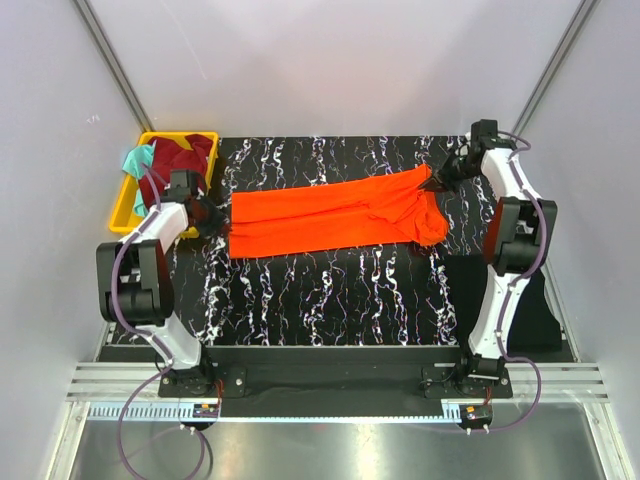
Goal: Fold and stack the t-shirts
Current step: Fold the tshirt
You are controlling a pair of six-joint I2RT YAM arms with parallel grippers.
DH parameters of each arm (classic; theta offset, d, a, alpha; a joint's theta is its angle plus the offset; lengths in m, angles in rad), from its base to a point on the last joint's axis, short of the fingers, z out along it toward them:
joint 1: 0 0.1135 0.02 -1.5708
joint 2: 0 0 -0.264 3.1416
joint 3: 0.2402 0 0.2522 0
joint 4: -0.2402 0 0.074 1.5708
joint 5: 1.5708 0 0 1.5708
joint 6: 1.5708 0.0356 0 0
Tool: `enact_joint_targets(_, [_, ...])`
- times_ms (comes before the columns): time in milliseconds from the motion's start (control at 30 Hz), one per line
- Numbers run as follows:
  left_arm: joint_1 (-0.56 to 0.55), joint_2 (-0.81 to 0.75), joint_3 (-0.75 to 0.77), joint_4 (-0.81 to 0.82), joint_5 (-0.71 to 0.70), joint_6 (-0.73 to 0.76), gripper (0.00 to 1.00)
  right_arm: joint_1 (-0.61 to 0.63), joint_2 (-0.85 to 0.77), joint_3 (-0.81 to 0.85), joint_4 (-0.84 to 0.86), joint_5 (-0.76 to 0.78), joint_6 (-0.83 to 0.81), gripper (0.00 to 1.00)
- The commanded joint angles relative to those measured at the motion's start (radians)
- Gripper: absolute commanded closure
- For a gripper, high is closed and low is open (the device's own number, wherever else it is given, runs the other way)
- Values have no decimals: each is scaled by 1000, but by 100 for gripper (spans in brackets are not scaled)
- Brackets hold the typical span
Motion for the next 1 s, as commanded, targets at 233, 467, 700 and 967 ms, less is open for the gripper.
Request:
enact_joint_targets(233, [2, 130, 136, 24, -28, -6, 100, 28, 121, 156, -56, -35, -14, 97])
enact_joint_targets(467, [2, 173, 154, 24, -36, -21, 100, 28, 153, 197, -76, -36, -15, 96])
enact_joint_targets(700, [2, 190, 186, 17, -56, -4, 93, 28, 199, 248, -91, -44, -15, 94])
enact_joint_targets(967, [-3, 92, 182, -36, -68, 63, 55, 27, 309, 445, -122, -70, -7, 64])
